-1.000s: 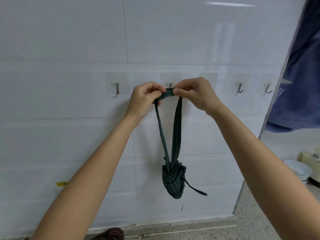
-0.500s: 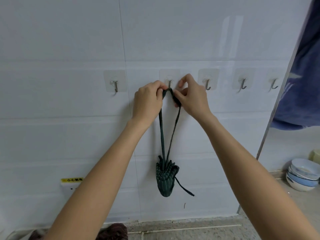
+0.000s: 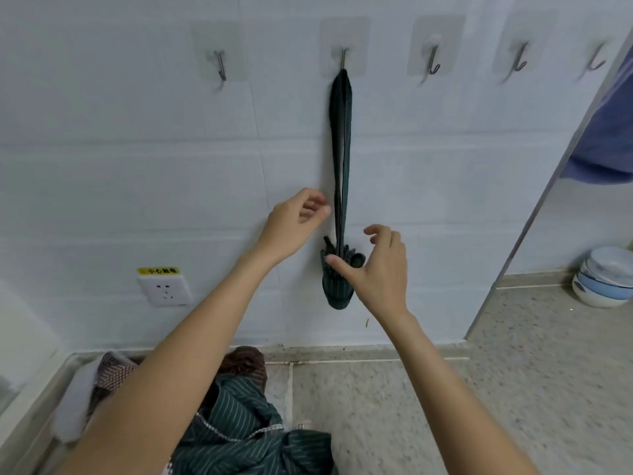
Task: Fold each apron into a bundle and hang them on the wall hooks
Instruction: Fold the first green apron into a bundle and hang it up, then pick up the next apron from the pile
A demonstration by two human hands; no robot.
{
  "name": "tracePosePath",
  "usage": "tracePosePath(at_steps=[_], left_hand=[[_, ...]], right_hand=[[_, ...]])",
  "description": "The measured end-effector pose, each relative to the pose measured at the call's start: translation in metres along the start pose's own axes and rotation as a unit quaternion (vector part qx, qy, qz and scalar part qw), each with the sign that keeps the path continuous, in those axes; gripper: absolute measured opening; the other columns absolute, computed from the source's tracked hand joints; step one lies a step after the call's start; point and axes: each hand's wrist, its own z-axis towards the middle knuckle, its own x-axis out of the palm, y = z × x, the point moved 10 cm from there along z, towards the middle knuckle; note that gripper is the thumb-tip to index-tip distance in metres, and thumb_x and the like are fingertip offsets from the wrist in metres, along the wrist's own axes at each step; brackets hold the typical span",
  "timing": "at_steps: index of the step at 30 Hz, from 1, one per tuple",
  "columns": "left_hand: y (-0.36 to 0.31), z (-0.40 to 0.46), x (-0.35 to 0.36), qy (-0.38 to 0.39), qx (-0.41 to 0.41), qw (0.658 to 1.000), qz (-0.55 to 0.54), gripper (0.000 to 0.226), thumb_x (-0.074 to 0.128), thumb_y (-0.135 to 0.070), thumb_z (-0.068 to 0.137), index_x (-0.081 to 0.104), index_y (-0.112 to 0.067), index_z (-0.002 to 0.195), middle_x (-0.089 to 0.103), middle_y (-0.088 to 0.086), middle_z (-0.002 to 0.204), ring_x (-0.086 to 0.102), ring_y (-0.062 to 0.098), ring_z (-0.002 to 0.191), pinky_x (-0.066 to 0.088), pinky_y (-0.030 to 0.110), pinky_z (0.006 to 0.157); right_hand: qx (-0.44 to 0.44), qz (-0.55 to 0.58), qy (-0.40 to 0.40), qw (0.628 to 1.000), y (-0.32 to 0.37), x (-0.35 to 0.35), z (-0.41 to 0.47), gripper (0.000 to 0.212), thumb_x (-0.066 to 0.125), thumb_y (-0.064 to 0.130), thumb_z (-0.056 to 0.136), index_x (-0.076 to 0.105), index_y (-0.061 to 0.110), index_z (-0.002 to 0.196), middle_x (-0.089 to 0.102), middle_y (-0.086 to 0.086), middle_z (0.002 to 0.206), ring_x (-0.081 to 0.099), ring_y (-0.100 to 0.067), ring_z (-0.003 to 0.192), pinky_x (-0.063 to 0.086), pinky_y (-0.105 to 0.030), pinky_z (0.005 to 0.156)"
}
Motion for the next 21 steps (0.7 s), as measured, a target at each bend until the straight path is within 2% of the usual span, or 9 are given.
tracePosePath(at_steps=[3,6,8,11,13,15,17,19,21], left_hand=[[0.025,-0.026,0.035,0.086,-0.033,0.996,-0.019,0.027,0.053,-0.024,0.095,0.056,-0.017,0.121,0.059,-0.01,0.109,0.057,0.004,0.097,0.04,0.001,0.083],[0.035,-0.04,0.049,0.126,-0.033,0.991,-0.024,0.034,0.056,-0.027,0.093,0.052,-0.021,0.126,0.055,-0.005,0.124,0.053,0.004,0.108,0.041,0.013,0.093],[0.041,-0.048,0.048,0.136,-0.025,0.99,-0.034,0.042,0.064,-0.032,0.087,0.047,-0.031,0.125,0.05,-0.01,0.129,0.047,0.003,0.117,0.04,0.016,0.096],[0.052,-0.059,0.05,0.165,-0.054,0.979,-0.107,0.059,0.075,-0.037,0.076,0.046,-0.034,0.127,0.05,-0.013,0.133,0.046,0.003,0.123,0.04,0.021,0.099],[0.059,-0.064,0.057,0.191,-0.075,0.97,-0.133,0.058,0.077,-0.032,0.074,0.05,-0.029,0.126,0.056,-0.01,0.128,0.053,0.004,0.117,0.044,0.024,0.097],[0.064,-0.063,0.058,0.176,-0.087,0.973,-0.119,0.056,0.078,-0.026,0.073,0.054,-0.021,0.124,0.059,-0.007,0.122,0.058,0.006,0.111,0.048,0.029,0.096],[0.072,-0.065,0.055,0.133,-0.116,0.973,-0.148,0.053,0.079,-0.019,0.073,0.054,-0.02,0.12,0.059,-0.006,0.118,0.059,0.009,0.109,0.05,0.029,0.094],[0.082,-0.069,0.057,0.08,-0.142,0.967,-0.195,0.051,0.079,-0.016,0.073,0.055,-0.023,0.117,0.059,-0.005,0.117,0.059,0.013,0.109,0.05,0.027,0.092],[0.089,-0.072,0.062,0.021,-0.161,0.963,-0.214,0.05,0.079,-0.013,0.072,0.056,-0.02,0.116,0.06,-0.002,0.116,0.059,0.012,0.106,0.05,0.022,0.089]], right_hand=[[0.057,0.012,0.034,0.998,-0.017,0.028,-0.026,0.08,0.075,0.054,0.062,0.04,0.015,0.122,0.049,-0.002,0.113,0.051,-0.023,0.1,0.044,-0.039,0.079],[0.077,0.107,0.05,0.99,-0.021,0.029,-0.032,0.062,0.071,0.034,0.072,0.036,0.018,0.12,0.052,0.003,0.115,0.058,-0.018,0.097,0.05,-0.04,0.077],[0.057,0.173,0.106,0.978,-0.017,0.03,-0.033,0.052,0.064,0.023,0.075,0.036,0.02,0.119,0.056,0.003,0.116,0.059,-0.016,0.098,0.051,-0.036,0.079],[0.056,0.281,0.214,0.934,-0.016,0.041,-0.035,0.045,0.055,0.019,0.075,0.042,0.023,0.118,0.063,0.003,0.114,0.062,-0.012,0.094,0.051,-0.026,0.077],[0.059,0.274,0.219,0.935,-0.024,0.047,-0.029,0.032,0.054,0.015,0.082,0.049,0.021,0.114,0.064,0.005,0.11,0.061,-0.013,0.095,0.05,-0.029,0.081],[0.073,0.273,0.199,0.938,-0.038,0.049,-0.022,0.022,0.05,0.011,0.092,0.057,0.019,0.111,0.065,0.004,0.108,0.061,-0.016,0.097,0.05,-0.04,0.089],[0.087,0.293,0.202,0.93,-0.048,0.054,-0.021,0.021,0.049,0.017,0.096,0.06,0.018,0.114,0.066,0.0,0.109,0.062,-0.019,0.099,0.051,-0.042,0.091],[0.087,0.307,0.204,0.926,-0.051,0.055,-0.023,0.026,0.054,0.024,0.095,0.059,0.018,0.12,0.066,0.0,0.111,0.063,-0.019,0.1,0.053,-0.034,0.088],[0.065,0.28,0.187,0.939,-0.053,0.053,-0.024,0.03,0.058,0.021,0.093,0.057,0.018,0.123,0.065,0.004,0.113,0.063,-0.011,0.097,0.052,-0.025,0.084]])
